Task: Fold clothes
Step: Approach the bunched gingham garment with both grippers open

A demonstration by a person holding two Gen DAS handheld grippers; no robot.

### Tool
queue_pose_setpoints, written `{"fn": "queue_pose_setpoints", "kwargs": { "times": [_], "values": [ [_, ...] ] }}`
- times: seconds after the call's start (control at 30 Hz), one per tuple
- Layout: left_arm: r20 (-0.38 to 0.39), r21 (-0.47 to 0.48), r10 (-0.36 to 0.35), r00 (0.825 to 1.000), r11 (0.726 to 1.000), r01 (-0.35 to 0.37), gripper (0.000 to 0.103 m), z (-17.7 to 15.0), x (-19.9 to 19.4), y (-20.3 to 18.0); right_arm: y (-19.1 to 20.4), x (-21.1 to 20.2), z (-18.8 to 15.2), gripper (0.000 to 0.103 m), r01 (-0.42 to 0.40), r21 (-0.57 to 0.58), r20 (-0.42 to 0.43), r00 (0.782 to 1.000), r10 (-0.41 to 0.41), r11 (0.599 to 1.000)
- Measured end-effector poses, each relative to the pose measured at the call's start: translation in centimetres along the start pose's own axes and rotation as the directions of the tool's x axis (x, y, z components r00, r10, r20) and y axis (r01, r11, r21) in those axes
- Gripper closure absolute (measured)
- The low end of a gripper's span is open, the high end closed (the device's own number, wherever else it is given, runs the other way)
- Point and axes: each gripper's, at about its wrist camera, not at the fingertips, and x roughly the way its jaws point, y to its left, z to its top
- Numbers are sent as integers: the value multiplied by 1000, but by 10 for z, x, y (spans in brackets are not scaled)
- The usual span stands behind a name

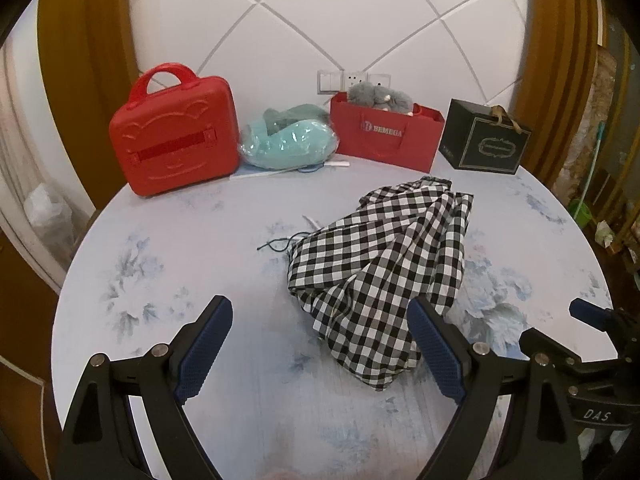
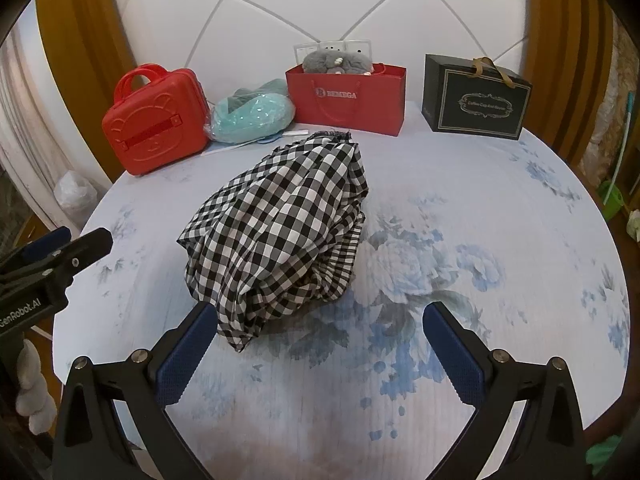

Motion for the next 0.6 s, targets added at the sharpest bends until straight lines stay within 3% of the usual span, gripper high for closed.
{"fn": "queue_pose_setpoints", "kwargs": {
  "times": [0.6],
  "values": [
    [-64,-20,0,998,1000,-1,13,4,14,33,8,11,7,0,12,-26,-6,1000,-12,1000]
  ]
}}
